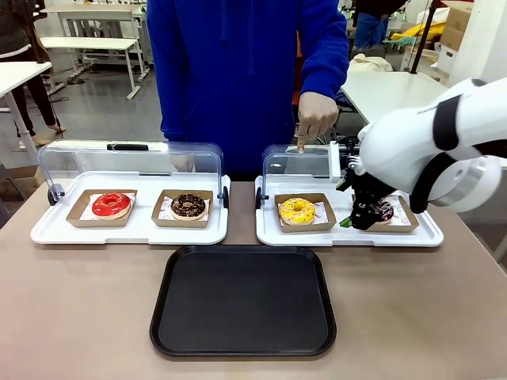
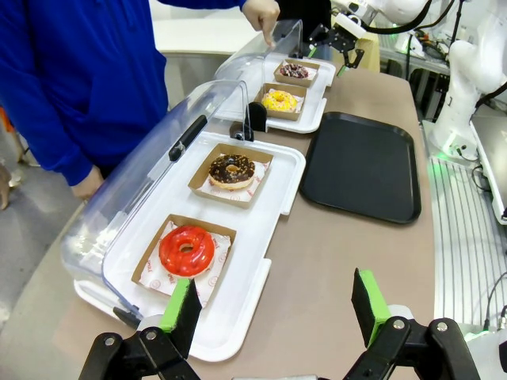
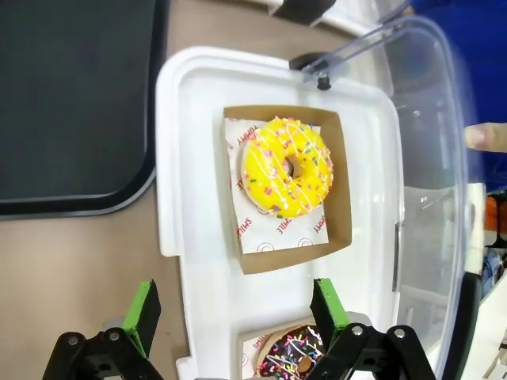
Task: Move the third donut from the left to the tray.
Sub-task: Pick up the Paper togo box containing the Donut indicated by the person and place it on the Handle tray.
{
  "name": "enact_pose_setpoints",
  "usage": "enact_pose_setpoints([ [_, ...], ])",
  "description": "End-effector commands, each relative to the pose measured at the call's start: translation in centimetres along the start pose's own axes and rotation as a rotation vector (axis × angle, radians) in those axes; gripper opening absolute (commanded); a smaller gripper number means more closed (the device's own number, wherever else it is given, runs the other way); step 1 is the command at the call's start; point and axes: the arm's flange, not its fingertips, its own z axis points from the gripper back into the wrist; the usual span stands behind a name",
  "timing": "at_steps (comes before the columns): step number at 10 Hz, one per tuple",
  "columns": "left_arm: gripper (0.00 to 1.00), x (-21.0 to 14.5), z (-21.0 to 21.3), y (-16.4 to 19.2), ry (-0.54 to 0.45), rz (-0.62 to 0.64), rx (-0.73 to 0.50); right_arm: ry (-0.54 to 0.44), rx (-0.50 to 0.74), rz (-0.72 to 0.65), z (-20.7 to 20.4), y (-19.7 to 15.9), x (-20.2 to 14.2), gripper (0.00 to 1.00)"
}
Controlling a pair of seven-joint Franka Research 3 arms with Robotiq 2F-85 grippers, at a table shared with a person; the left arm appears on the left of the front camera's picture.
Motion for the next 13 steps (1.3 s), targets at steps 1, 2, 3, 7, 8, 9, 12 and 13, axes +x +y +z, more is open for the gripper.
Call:
enact_pose_setpoints([
  [1, 1.00, 0.2, 0.0, -0.2, -0.004, -0.014, -0.011, 0.056, -0.020, -0.011, -1.6, -1.3, 1.2, 1.00],
  [2, 1.00, 0.2, 0.0, -0.2, -0.004, -0.014, -0.011, 0.069, -0.014, -0.007, -2.7, -1.6, 1.4, 1.00],
  [3, 1.00, 0.2, 0.0, -0.2, -0.004, -0.014, -0.011, 0.080, -0.016, 0.004, -3.6, -2.2, 1.2, 1.00],
  [7, 1.00, 0.2, 0.0, -0.2, -0.004, -0.014, -0.011, 0.115, -0.013, 0.029, -6.3, -3.1, 1.3, 1.00],
  [8, 1.00, 0.2, 0.0, -0.2, -0.004, -0.014, -0.011, 0.120, -0.008, 0.032, -6.7, -3.1, 1.3, 1.00],
  [9, 1.00, 0.2, 0.0, -0.2, -0.004, -0.014, -0.011, 0.127, -0.002, 0.035, -7.0, -3.1, 1.4, 1.00],
  [12, 1.00, 0.2, 0.0, -0.2, -0.004, -0.014, -0.011, 0.148, 0.007, 0.048, -8.0, -3.2, 1.3, 1.00],
  [13, 1.00, 0.2, 0.0, -0.2, -0.004, -0.014, -0.011, 0.155, 0.010, 0.045, -8.4, -3.3, 1.4, 1.00],
])
